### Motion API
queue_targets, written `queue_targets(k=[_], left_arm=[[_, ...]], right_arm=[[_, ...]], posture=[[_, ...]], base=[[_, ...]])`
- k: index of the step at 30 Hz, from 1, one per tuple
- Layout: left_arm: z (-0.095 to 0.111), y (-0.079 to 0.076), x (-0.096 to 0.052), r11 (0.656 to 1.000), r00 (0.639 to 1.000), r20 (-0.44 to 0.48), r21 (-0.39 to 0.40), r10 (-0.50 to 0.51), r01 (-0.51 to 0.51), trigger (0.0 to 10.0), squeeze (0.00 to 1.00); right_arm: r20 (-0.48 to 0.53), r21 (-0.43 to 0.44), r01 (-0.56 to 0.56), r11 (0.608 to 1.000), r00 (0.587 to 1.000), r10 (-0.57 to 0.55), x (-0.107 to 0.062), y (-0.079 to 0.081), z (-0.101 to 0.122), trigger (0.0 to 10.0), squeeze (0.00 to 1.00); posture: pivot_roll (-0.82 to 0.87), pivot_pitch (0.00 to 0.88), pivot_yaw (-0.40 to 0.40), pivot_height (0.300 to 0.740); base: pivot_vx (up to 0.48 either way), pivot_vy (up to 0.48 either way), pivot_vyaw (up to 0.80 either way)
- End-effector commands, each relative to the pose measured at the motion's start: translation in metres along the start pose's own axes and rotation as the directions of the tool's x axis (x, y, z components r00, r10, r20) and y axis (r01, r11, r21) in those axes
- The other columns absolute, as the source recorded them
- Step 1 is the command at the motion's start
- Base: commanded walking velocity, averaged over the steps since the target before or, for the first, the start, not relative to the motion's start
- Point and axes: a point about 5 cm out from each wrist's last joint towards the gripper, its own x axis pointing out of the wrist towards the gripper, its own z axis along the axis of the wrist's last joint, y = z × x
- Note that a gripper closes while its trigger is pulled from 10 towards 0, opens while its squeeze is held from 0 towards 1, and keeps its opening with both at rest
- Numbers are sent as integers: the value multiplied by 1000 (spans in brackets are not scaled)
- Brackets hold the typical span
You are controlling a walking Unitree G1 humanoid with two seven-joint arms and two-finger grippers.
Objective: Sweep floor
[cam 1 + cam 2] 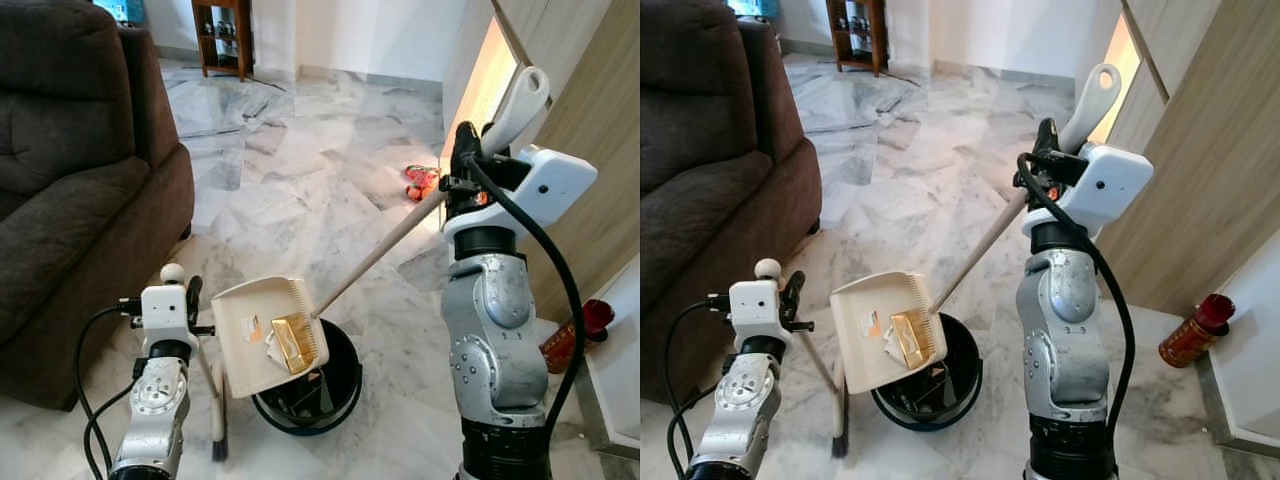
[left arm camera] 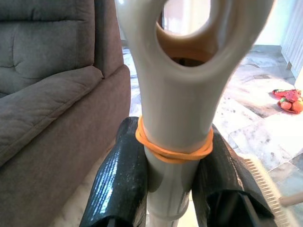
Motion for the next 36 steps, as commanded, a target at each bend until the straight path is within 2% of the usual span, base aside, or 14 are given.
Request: queue_targets(k=[1,4,13,18,25,28,36], left_arm=[[8,0,3,1000,999,41,-5,1,-1,10000,0],[8,-1,2,1000,999,43,-6,-3,3,10000,0],[8,-1,3,1000,999,44,-6,-6,6,10000,0],[9,-1,3,1000,999,44,-6,-7,7,10000,0],[9,-2,3,1000,999,45,-7,-8,9,10000,0],[9,-3,3,1000,999,47,1,-16,16,10000,0],[9,-5,3,1000,998,50,10,-27,26,10000,0]], right_arm=[[93,-18,-36,999,995,37,-1,6,15,10000,0],[116,-67,-114,991,986,121,-7,19,15,10000,0],[138,-98,-198,975,968,210,-17,38,14,10000,0],[167,-147,-283,948,937,305,-26,56,16,10000,0],[188,-170,-337,926,911,367,-33,68,17,10000,0],[209,-221,-378,899,882,422,-38,77,19,10000,0],[238,-272,-407,872,849,471,-44,87,23,10000,0]], posture=[[68,46,-46,740],[67,43,-43,740],[66,52,-40,740],[65,56,-40,740],[64,63,-39,740],[63,67,-40,740],[62,70,-39,740]], base=[[0,0,0],[0,0,0],[0,0,0],[0,0,0],[0,0,0],[0,0,0],[0,0,0]])
